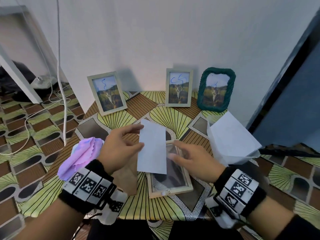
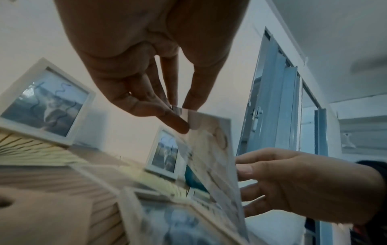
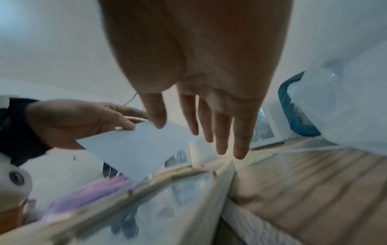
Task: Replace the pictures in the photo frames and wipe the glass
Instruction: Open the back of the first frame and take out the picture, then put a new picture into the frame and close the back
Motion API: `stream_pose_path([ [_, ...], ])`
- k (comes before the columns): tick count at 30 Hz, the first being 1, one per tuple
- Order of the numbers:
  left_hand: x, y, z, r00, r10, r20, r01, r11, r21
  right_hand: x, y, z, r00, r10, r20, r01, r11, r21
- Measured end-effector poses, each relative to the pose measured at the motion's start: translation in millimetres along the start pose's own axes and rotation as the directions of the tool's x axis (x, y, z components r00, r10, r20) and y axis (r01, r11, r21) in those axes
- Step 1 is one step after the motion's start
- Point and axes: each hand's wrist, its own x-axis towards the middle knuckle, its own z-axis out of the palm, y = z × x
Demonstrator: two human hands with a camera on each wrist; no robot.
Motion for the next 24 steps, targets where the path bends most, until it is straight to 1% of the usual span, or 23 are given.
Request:
stream_pose_path([
  [1, 0.4, 3.6, 0.1, 0.999, 0.03, -0.031, -0.031, 0.999, -0.032, -2.3, -2.5, -3.4, 0.993, 0.029, -0.117, -0.022, 0.998, 0.055],
  [2, 0.5, 6.9, 1.1, 0.997, 0.052, -0.055, -0.056, 0.996, -0.068, -5.6, -4.2, -8.3, 0.971, 0.052, -0.235, -0.028, 0.994, 0.103],
  [3, 0.9, 9.8, 3.8, 0.995, 0.064, -0.073, -0.072, 0.991, -0.108, -9.7, -4.9, -14.8, 0.936, 0.052, -0.348, -0.012, 0.993, 0.118],
  [4, 1.6, 12.2, 7.3, 0.994, 0.065, -0.085, -0.078, 0.985, -0.154, -14.6, -4.6, -22.7, 0.897, 0.036, -0.44, 0.007, 0.995, 0.095],
  [5, 2.4, 14.1, 11.7, 0.995, 0.055, -0.088, -0.072, 0.977, -0.203, -20.0, -3.8, -30.9, 0.865, 0.019, -0.502, 0.011, 0.998, 0.056],
  [6, 3.8, 15.4, 16.5, 0.996, 0.04, -0.079, -0.059, 0.966, -0.252, -25.8, -2.4, -39.3, 0.845, 0.013, -0.534, -0.005, 1.0, 0.016],
  [7, 5.5, 15.7, 22.1, 0.998, 0.028, -0.063, -0.045, 0.955, -0.293, -31.1, 0.6, -47.0, 0.838, 0.018, -0.545, -0.039, 0.999, -0.026],
  [9, 10.1, 13.7, 34.1, 0.999, 0.005, -0.046, -0.02, 0.945, -0.325, -38.6, 9.4, -57.5, 0.856, 0.064, -0.514, -0.146, 0.982, -0.12],
  [11, 14.5, 11.9, 47.6, 0.999, -0.02, -0.035, 0.008, 0.949, -0.317, -43.1, 20.3, -62.6, 0.884, 0.159, -0.441, -0.257, 0.951, -0.173],
  [13, 18.4, 11.6, 60.7, 0.999, -0.031, -0.016, 0.025, 0.959, -0.281, -47.0, 27.8, -63.6, 0.898, 0.256, -0.358, -0.335, 0.926, -0.177],
  [14, 19.8, 12.5, 66.9, 1.0, -0.031, -0.004, 0.029, 0.967, -0.253, -49.1, 31.6, -62.2, 0.904, 0.285, -0.317, -0.356, 0.915, -0.191],
  [16, 22.0, 15.5, 77.5, 0.999, -0.029, 0.024, 0.033, 0.984, -0.174, -53.2, 38.5, -56.2, 0.923, 0.287, -0.255, -0.359, 0.879, -0.313],
  [17, 23.8, 17.5, 81.7, 0.999, -0.025, 0.044, 0.031, 0.992, -0.125, -55.1, 41.2, -53.6, 0.93, 0.276, -0.244, -0.353, 0.856, -0.377],
  [18, 26.4, 19.5, 85.0, 0.997, -0.021, 0.071, 0.027, 0.997, -0.074, -56.5, 43.7, -52.0, 0.93, 0.266, -0.252, -0.35, 0.848, -0.399],
  [20, 32.7, 24.1, 90.7, 0.992, -0.013, 0.127, 0.01, 1.0, 0.022, -58.1, 48.0, -54.4, 0.927, 0.245, -0.283, -0.337, 0.875, -0.347],
  [24, 49.9, 31.5, 104.0, 0.982, -0.028, 0.186, -0.011, 0.978, 0.21, -60.3, 53.8, -69.6, 0.905, 0.273, -0.326, -0.324, 0.939, -0.115],
])
